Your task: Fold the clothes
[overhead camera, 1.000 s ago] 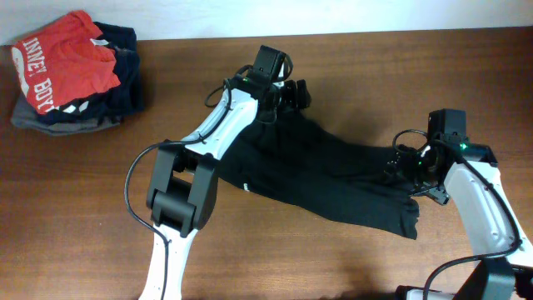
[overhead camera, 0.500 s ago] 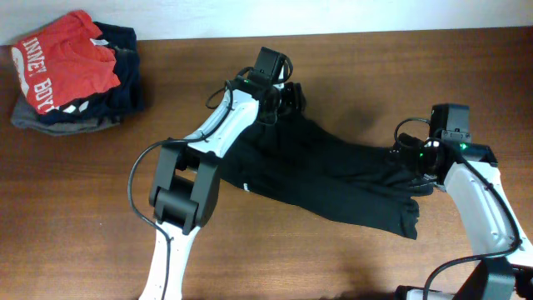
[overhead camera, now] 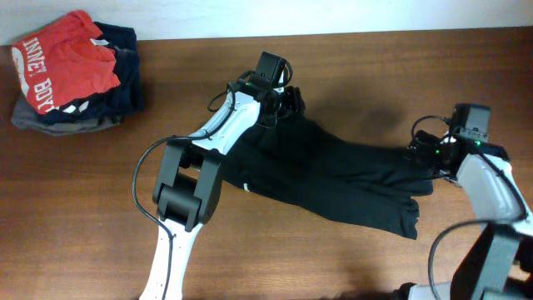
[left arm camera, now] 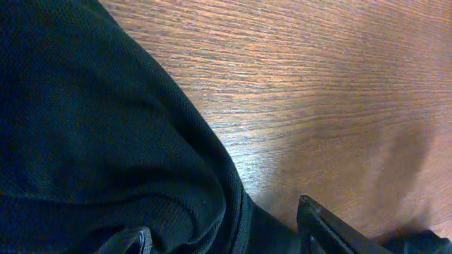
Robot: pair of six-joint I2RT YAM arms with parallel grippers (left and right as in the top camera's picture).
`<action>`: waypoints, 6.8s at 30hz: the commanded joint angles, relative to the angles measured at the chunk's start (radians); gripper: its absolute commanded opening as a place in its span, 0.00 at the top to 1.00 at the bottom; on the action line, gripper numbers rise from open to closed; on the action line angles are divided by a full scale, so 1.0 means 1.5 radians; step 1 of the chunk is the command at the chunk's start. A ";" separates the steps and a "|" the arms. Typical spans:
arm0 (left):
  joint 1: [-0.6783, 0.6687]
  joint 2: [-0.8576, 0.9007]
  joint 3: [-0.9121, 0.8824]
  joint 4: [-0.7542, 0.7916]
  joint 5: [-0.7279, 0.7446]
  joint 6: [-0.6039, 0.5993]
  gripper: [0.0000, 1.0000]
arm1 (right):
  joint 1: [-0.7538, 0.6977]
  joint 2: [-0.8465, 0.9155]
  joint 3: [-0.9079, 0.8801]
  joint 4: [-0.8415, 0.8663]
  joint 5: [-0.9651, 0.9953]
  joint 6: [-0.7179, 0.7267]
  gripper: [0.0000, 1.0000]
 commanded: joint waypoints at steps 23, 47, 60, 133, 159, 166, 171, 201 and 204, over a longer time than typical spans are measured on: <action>0.002 0.008 0.008 0.008 0.005 0.013 0.59 | -0.020 0.119 0.016 0.112 -0.096 -0.038 0.58; 0.101 0.008 0.008 0.180 -0.031 0.013 0.99 | -0.020 0.119 0.111 0.150 -0.096 -0.038 0.96; 0.169 0.007 0.019 0.238 -0.020 0.013 0.99 | -0.019 0.119 0.114 0.266 -0.104 -0.036 0.96; 0.135 -0.234 0.079 -0.476 -0.204 0.141 0.03 | -0.014 0.119 0.311 -0.126 -0.091 -0.036 0.14; 0.122 -0.044 0.079 -0.370 -0.024 0.293 0.36 | 0.098 0.119 0.313 -0.154 -0.098 -0.038 0.06; 0.119 -0.045 0.080 -0.394 -0.024 0.292 0.93 | 0.098 0.119 0.306 -0.153 -0.092 -0.038 0.06; 0.120 -0.047 0.081 -0.435 -0.032 0.295 0.99 | 0.098 0.119 0.289 -0.151 -0.085 -0.038 0.06; 0.120 -0.164 0.133 -0.654 -0.165 0.281 0.91 | 0.098 0.253 0.265 -0.145 -0.091 -0.036 0.06; 0.120 -0.163 0.133 -0.659 -0.227 0.253 0.74 | 0.098 0.252 0.265 -0.145 -0.095 -0.036 0.06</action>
